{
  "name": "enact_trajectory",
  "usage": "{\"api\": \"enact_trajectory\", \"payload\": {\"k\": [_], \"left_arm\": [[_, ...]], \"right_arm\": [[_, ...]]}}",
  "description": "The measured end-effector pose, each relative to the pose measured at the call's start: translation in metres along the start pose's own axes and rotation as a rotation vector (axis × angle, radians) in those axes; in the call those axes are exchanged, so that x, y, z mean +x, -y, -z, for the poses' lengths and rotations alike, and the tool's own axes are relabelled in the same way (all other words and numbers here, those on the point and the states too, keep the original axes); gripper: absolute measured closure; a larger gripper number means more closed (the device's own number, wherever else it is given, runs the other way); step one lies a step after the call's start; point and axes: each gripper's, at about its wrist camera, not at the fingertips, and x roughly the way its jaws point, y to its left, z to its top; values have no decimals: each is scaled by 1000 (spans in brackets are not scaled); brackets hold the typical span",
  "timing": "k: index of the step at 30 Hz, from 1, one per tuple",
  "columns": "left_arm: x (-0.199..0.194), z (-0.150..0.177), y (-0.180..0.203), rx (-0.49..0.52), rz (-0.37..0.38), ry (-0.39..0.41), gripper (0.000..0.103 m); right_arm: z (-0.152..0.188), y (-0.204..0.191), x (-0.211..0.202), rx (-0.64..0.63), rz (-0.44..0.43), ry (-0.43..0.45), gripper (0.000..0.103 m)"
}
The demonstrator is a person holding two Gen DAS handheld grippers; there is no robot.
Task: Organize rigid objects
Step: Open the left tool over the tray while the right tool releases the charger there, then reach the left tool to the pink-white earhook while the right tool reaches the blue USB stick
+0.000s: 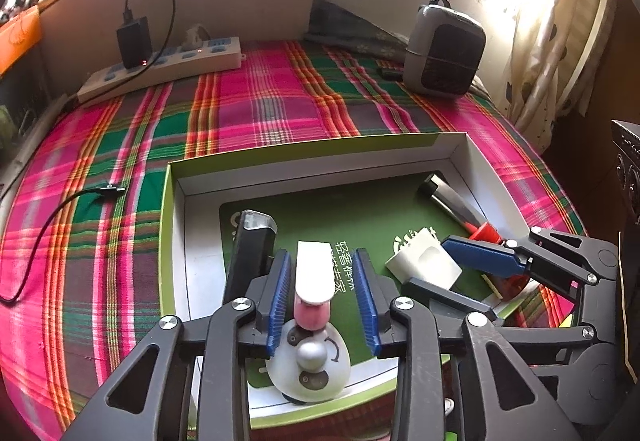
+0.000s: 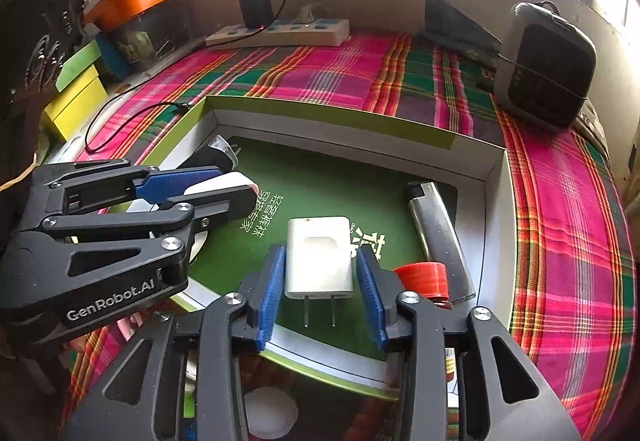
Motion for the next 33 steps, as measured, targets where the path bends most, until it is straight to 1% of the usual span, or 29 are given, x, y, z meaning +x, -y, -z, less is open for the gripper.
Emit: {"api": "enact_trajectory", "payload": {"k": [7, 10, 21, 25, 33], "left_arm": [[-10, 5, 0, -11, -3, 12, 69], [-18, 7, -1, -21, 2, 30, 69], [-50, 23, -3, -43, 15, 83, 64], [-64, 30, -3, -46, 2, 103, 62], [-75, 50, -7, -65, 1, 102, 62]], "right_arm": [[3, -1, -7, 9, 4, 21, 62], [5, -1, -11, 9, 15, 29, 62], [13, -4, -31, 41, 10, 74, 62], [19, -2, -41, 63, 14, 86, 61], [40, -8, -60, 87, 13, 104, 61]]}}
